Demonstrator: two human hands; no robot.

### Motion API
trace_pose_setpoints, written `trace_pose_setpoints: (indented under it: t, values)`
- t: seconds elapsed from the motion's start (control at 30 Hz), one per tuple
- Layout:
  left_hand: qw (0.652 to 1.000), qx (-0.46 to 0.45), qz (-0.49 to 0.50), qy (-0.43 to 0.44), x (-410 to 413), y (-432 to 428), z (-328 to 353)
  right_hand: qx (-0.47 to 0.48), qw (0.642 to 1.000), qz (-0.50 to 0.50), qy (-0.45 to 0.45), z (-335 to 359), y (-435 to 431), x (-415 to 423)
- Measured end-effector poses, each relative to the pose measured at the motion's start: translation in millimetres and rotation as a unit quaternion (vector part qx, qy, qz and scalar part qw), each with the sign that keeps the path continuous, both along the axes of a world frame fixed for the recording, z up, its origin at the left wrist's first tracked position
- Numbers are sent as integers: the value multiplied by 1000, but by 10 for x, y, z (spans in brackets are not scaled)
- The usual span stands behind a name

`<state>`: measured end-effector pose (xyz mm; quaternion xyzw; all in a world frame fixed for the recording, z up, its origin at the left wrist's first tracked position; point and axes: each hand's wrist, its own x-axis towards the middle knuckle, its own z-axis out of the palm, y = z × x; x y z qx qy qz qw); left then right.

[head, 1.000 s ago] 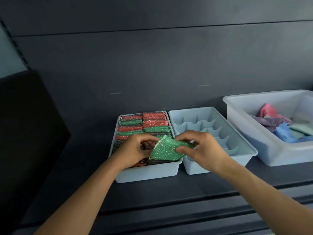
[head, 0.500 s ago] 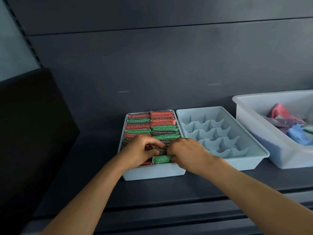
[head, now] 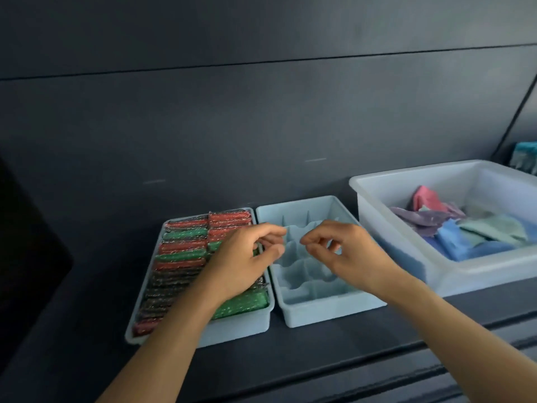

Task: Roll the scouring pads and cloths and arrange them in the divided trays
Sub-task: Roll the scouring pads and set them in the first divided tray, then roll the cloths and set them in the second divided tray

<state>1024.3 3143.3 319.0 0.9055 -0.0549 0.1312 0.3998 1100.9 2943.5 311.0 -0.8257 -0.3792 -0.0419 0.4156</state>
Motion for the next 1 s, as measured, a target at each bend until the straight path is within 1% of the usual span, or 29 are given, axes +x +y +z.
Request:
trace_pose_setpoints:
  t: [0.13, 0.2, 0.27, 0.3, 0.37, 0.4, 0.43, 0.5, 0.53, 0.57, 0.63, 0.7, 0.77, 0.8, 0.83, 0.87, 0.9, 0.93, 1.0]
  values:
    - [999, -26, -24, -5, 465, -459, 43, 25, 997, -73, -5, 135, -573, 481]
    - [999, -37, -36, -5, 704, -704, 46, 1, 992, -124, -17, 198, -905, 808]
    - [998, -44, -48, -1, 946, -939, 36, -88, 979, -184, -15, 274, -1199, 1151]
    - [997, -48, -53, 2, 1067, -1050, 30, -160, 965, -208, -4, 299, -1331, 1322]
    - [996, -62, -57, 5, 1297, -1255, 27, -309, 917, -252, 28, 284, -1534, 1643]
    - [996, -67, -56, 5, 1406, -1347, 30, -371, 892, -256, 38, 239, -1611, 1771]
    - [996, -67, -53, 5, 1510, -1426, 28, -422, 871, -247, 43, 170, -1666, 1897]
    - [997, -62, -47, 14, 1682, -1558, 22, -519, 832, -196, 17, 49, -1722, 2040]
    - [997, -52, -47, 19, 1745, -1615, 13, -548, 820, -165, 2, 8, -1744, 2084]
    - [998, -35, -47, 21, 1796, -1664, -2, -551, 822, -142, -12, -23, -1768, 2129]
    - [998, 3, -50, 22, 1872, -1760, -27, -524, 839, -135, -51, -23, -1845, 2241]
    - [998, 23, -47, 17, 1919, -1798, -29, -459, 877, -132, -57, 6, -1913, 2352]
    - [999, 10, -31, -5, 1993, -1828, -9, -353, 929, -107, 3, 111, -1965, 2437]
    - [1000, -3, -23, -17, 2034, -1843, 4, -286, 953, -93, 39, 197, -1972, 2449]
    - [1000, -11, -22, -19, 2085, -1866, 15, -216, 970, -84, 74, 281, -1975, 2459]
    - [999, -7, -30, -12, 2133, -1900, 26, -149, 980, -73, 108, 369, -1966, 2463]
    - [999, 11, -43, 2, 2175, -1941, 36, -99, 983, -65, 139, 433, -1958, 2472]
    - [998, 41, -56, 9, 2205, -1987, 36, -75, 982, -59, 161, 473, -1943, 2476]
    - [989, 126, -71, -18, 2261, -2052, -5, -90, 977, -71, 178, 486, -1903, 2462]
